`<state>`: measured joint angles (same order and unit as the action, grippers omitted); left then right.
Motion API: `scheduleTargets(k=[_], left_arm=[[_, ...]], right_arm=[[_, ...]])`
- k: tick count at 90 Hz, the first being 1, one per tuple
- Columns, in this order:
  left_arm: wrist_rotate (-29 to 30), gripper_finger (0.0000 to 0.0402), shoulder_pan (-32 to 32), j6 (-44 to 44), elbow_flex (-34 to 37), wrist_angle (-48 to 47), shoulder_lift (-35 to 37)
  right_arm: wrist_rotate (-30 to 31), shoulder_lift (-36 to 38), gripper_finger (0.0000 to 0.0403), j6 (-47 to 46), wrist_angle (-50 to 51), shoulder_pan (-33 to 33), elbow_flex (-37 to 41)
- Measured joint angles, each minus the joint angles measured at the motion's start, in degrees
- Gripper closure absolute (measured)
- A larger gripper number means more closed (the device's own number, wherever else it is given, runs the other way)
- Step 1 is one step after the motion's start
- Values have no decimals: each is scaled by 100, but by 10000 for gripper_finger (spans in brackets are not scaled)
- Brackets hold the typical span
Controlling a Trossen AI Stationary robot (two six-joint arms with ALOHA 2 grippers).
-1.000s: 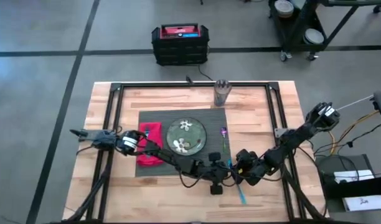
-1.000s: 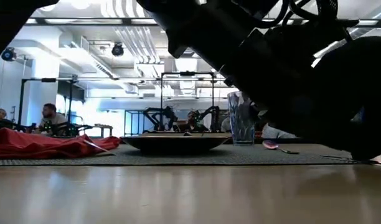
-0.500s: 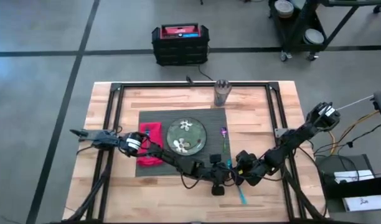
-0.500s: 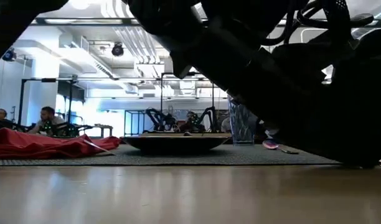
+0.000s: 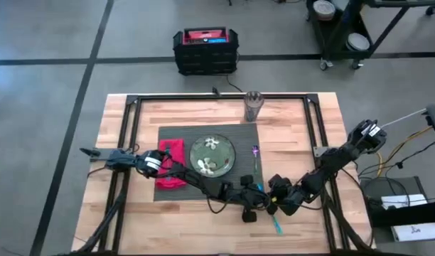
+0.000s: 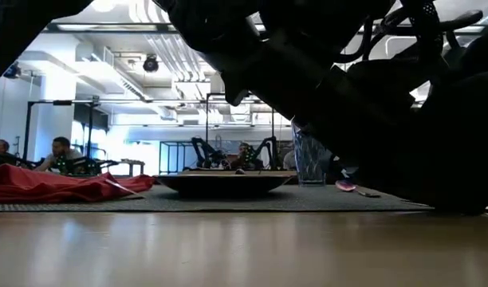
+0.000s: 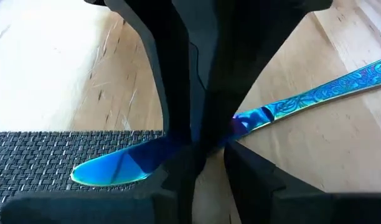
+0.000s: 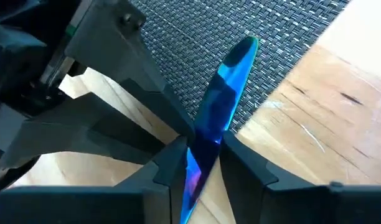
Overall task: Set table place
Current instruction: Put the blue table knife on the gray table mat to the left of the blue spoon
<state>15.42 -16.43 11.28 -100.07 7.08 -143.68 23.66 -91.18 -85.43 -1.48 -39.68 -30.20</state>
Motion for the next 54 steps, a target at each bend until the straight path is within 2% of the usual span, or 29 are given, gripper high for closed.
scheduleTargets(k=[21, 39, 54], left_arm=[[-85, 324, -7, 16, -9, -171, 185], [-7, 324, -110, 29, 4, -628, 508], [49, 324, -120, 534, 4, -1143, 628]], right_arm=[[-6, 15, 329, -52, 122, -33, -4], [-34, 13, 317, -101, 99, -44, -11], [-39, 13, 311, -98, 115, -44, -13]])
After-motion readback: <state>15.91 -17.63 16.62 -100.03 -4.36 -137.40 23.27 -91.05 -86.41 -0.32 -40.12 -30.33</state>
